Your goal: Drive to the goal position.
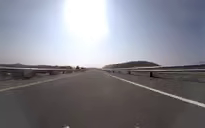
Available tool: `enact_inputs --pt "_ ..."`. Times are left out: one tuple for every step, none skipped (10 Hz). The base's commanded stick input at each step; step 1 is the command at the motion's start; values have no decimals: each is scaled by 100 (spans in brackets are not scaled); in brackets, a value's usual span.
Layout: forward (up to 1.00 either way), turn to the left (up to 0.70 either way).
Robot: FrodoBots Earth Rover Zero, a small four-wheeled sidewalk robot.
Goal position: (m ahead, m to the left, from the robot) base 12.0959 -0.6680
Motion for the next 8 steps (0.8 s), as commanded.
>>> enact_inputs --pt "100 0" --pt "100 0" --pt "100 0" --pt "100 0" --pt "100 0" --pt "100 0" --pt "100 0" --pt "100 0"
